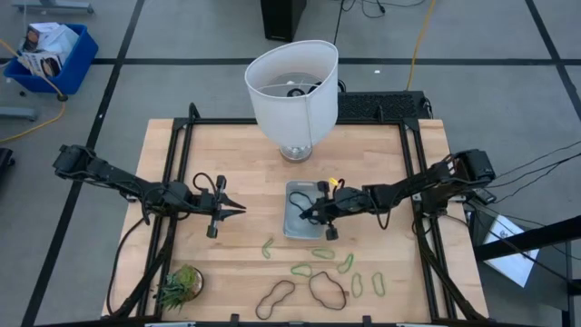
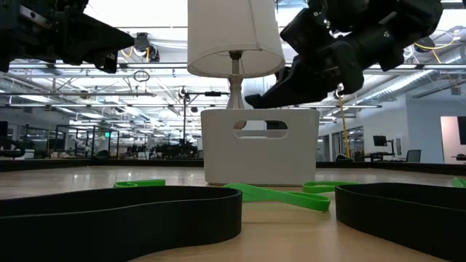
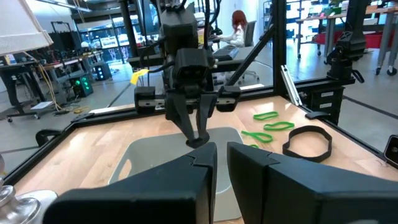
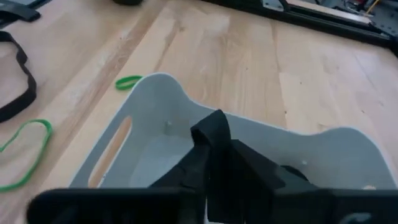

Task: Pick and place rubber bands into bin
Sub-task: Put the black rubber band into the gray bin

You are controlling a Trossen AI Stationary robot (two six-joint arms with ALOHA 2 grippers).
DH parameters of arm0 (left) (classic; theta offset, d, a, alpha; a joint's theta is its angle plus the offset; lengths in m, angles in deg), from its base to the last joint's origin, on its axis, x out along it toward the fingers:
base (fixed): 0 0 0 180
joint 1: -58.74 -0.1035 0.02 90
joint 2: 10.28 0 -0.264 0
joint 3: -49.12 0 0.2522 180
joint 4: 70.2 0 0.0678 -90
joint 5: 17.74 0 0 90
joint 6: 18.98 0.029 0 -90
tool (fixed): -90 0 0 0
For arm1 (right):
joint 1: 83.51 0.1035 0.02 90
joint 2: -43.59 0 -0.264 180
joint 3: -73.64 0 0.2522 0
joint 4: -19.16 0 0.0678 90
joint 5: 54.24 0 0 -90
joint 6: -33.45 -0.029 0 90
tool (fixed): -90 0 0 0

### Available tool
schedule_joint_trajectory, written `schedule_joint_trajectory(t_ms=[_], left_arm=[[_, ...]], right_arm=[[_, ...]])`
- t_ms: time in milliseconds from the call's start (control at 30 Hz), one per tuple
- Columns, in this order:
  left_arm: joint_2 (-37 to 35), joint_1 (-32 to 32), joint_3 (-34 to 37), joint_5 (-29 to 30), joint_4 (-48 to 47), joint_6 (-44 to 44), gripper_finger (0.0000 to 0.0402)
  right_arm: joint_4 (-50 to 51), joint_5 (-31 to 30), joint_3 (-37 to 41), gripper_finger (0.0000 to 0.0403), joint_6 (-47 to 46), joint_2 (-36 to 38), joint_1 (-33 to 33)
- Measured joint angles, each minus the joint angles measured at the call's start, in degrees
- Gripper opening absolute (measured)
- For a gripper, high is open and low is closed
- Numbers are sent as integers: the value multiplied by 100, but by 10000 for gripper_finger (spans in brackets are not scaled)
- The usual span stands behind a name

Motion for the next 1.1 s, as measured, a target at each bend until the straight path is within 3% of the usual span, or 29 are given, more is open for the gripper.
schedule_joint_trajectory(t_ms=[267, 500, 667, 867, 1033, 1100], left_arm=[[0, -2, 0, 0, -11, 0, 47], [0, 0, 0, 0, -13, 0, 47], [0, -2, 0, 0, -71, -42, 47], [2, -2, 0, 0, -447, -32, 47], [2, -2, -1, 0, -448, -1, 47], [2, -2, -2, 12, -428, 7, 47]], right_arm=[[-7, -9, 0, 169, -116, -2, -7], [-185, -455, 2, 201, -31, 48, 42], [241, -761, 4, 171, 298, 659, 270], [1078, -757, 55, 95, 398, 1963, 548], [1007, -596, 729, 13, 618, 2985, 679], [684, -631, 1125, 8, 597, 3370, 697]])
